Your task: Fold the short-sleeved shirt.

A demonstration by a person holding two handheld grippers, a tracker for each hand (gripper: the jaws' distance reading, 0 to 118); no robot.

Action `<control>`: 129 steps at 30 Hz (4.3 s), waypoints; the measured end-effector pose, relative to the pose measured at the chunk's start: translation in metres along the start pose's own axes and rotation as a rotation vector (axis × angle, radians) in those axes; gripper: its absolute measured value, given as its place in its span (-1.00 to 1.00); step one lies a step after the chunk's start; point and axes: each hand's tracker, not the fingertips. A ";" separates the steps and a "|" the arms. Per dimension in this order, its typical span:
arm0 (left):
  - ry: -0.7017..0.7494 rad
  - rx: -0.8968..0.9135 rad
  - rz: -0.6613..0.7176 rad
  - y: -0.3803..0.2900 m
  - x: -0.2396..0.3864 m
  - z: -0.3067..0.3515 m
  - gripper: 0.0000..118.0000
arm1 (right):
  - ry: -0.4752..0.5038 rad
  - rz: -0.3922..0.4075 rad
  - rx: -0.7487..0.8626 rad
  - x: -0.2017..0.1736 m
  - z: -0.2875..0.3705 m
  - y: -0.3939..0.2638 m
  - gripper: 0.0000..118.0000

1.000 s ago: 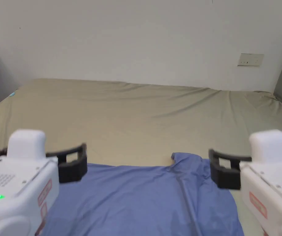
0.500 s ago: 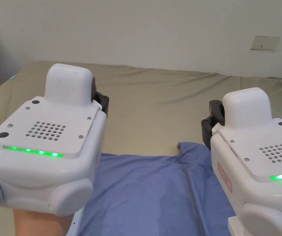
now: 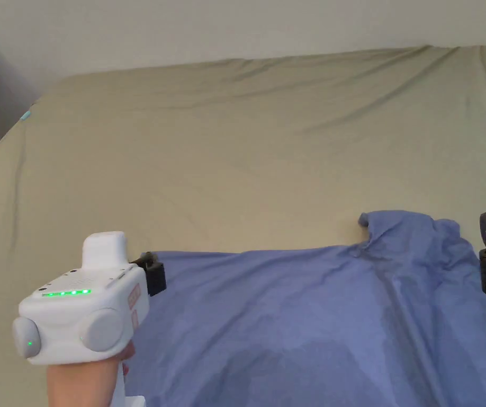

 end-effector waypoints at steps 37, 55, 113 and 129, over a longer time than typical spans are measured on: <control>0.044 0.112 -0.318 0.035 -0.003 0.056 -1.00 | 0.056 -0.090 -0.614 0.098 -0.265 -0.074 0.91; 0.063 0.126 -0.312 0.023 -0.006 0.092 -1.00 | 0.063 -0.050 -0.472 0.088 -0.190 -0.035 -0.92; 0.248 0.779 -0.220 0.339 -0.004 0.350 -1.00 | -0.256 0.068 0.508 0.178 0.114 0.332 -0.92; 0.199 0.616 -0.208 0.379 0.027 0.182 -1.00 | -0.235 0.065 0.373 0.184 -0.047 0.306 -0.92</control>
